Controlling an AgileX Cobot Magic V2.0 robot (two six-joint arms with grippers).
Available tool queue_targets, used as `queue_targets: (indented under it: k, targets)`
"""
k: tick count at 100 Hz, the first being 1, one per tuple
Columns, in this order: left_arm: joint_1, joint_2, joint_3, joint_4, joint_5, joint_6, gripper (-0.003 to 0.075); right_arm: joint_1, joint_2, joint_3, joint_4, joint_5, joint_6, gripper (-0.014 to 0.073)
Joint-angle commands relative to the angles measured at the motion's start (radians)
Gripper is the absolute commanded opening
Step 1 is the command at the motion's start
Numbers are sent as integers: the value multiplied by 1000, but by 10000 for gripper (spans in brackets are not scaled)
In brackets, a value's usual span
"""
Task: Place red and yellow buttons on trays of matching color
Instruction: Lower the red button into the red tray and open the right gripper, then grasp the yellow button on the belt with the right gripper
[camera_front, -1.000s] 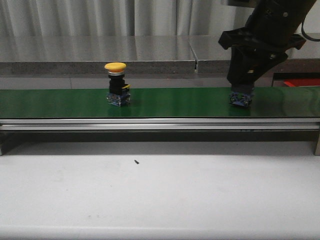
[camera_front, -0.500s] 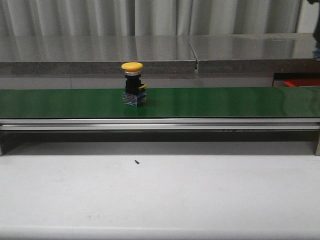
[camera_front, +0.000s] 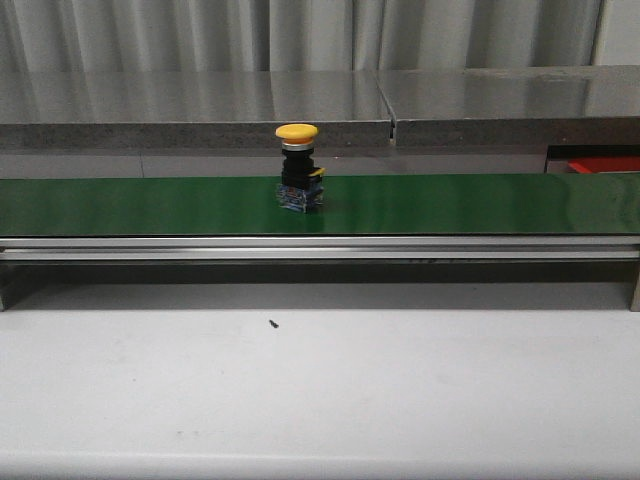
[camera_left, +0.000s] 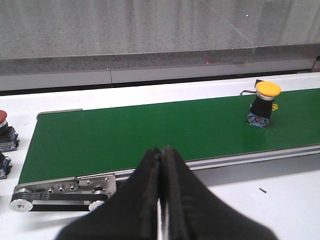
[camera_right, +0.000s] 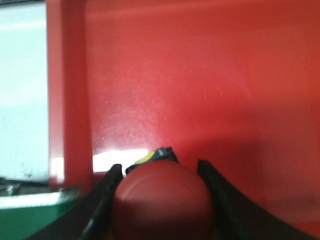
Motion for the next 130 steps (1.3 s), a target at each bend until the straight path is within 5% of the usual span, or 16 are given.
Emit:
queue_targets:
  k: [1, 30, 49, 58, 97, 130]
  targets:
    - [-9, 1, -27, -25, -66, -7, -19, -4, -30, -54, 19, -54, -2, 172]
    - [-9, 1, -27, -25, -66, -7, -19, -5, 22, -63, 18, -54, -2, 207]
    - [-9, 1, -27, -25, -66, -7, -19, -5, 21, -73, 18, -35, -2, 538]
    - [-9, 1, -27, -25, -66, -7, -19, -5, 18, -95, 18, -11, -2, 623]
    - [-9, 1, -27, -25, -66, -7, -19, -1, -129, -138, 77, 128, -70, 624]
    - [-9, 1, -27, -25, -66, -7, -19, 10, -458, 223, 150, 50, -186, 612]
